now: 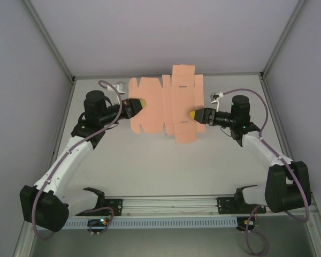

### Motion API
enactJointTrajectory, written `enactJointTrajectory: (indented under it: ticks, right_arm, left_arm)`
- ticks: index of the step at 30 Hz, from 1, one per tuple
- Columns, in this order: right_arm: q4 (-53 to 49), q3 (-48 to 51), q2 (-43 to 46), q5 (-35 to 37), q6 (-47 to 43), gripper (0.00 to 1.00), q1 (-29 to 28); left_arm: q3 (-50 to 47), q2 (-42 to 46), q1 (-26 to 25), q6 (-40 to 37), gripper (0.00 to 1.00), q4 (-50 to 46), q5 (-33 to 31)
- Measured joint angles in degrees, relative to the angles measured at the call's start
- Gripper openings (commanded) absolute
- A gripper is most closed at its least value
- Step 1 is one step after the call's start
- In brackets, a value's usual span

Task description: Assemble paper box

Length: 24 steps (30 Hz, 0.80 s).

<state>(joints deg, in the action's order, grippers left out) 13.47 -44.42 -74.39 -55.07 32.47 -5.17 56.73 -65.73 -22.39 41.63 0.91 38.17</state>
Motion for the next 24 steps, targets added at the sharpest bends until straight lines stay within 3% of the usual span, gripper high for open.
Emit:
enactJointTrajectory:
  ticks: [9, 13, 19, 24]
  right_arm:
    - [-3.26, -0.63, 0.00, 2.34, -1.95, 0.37, 1.01]
    - [-6.71, -1.51, 0.00, 5.18, -3.89, 0.30, 1.44]
    - [-11.10, -2.69, 0.20, 8.09, -7.13, 0.04, 1.53]
    - [-11.39, -2.75, 0.22, 6.73, -7.98, 0.00, 1.27]
  left_arm:
    - [-0.76, 0.26, 0.02, 0.00, 0.00, -0.11, 0.00]
    - [-1.25, 0.92, 0.46, 0.00, 0.00, -0.46, 0.00]
    - [-2.54, 1.64, 1.18, 0.00, 0.00, -0.42, -0.74]
    - [-3.54, 1.64, 1.51, 0.02, 0.00, -0.42, -1.11]
